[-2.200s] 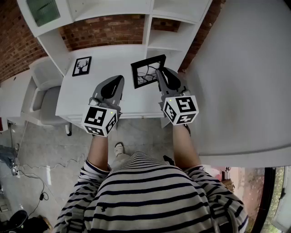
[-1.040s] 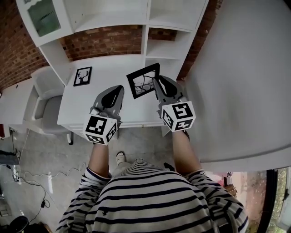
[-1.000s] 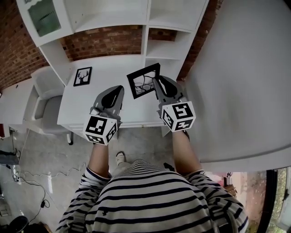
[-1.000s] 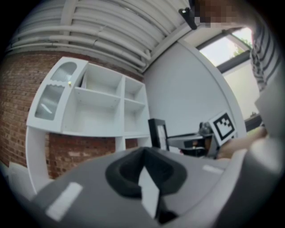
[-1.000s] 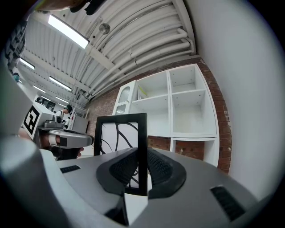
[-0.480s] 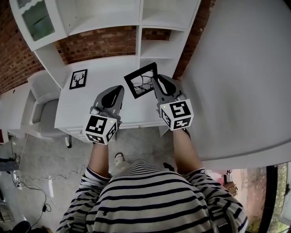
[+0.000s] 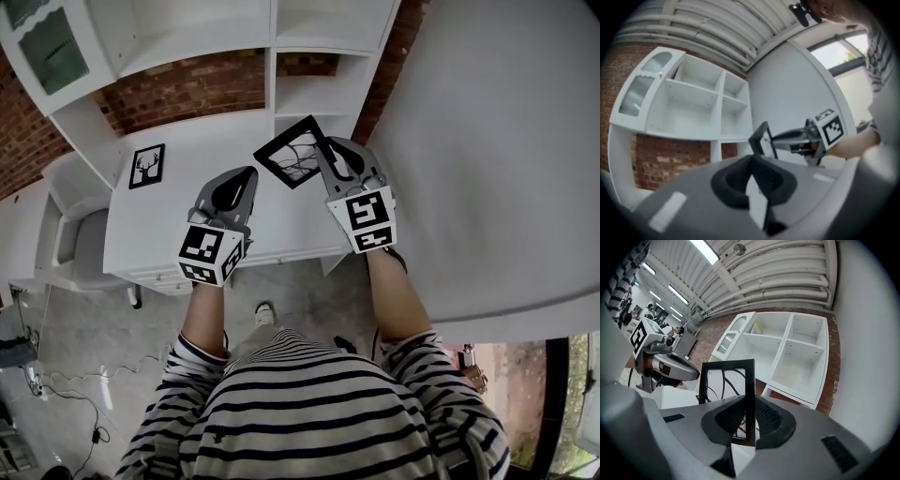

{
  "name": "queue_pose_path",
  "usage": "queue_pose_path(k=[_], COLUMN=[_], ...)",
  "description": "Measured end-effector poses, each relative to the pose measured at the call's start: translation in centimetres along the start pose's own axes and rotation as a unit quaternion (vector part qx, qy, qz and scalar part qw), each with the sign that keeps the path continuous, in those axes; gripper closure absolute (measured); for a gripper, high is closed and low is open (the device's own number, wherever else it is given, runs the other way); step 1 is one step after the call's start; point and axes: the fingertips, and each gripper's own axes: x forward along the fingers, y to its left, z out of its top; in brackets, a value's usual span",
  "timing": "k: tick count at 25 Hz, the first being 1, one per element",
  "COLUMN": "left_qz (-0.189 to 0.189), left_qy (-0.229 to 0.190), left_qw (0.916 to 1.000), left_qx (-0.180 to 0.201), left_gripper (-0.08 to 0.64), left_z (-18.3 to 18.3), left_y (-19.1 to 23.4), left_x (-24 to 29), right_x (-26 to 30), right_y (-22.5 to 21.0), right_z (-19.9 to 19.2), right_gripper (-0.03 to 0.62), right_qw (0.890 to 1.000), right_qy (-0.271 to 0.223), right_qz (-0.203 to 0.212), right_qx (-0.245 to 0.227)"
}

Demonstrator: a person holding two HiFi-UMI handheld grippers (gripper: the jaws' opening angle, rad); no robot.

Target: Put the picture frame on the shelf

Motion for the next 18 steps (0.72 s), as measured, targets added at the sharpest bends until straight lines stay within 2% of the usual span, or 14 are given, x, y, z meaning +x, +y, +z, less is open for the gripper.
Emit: queue_pose_path(k=[8,18], left_qz=[-0.017,-0.055], left_qy=[0.007,0.01], left_qw=[0.9998,0.9984], left_qx=[-0.004,-0.004], left_gripper=[0.554,0.554], left_z=[-1.4,-3.5], left_y=[2.8,6.9], left_x=[4.6,9.2], right_x=[4.3,10.5], right_y=[-3.5,-5.8], right_z=[-1.5,-3.8], right_gripper=[0.532,0.532], right_qw=[0.994,0.976], right_qy=[0.051,0.104], right_qz=[-0.016,-0.039], right_qx=[-0.09,-0.188])
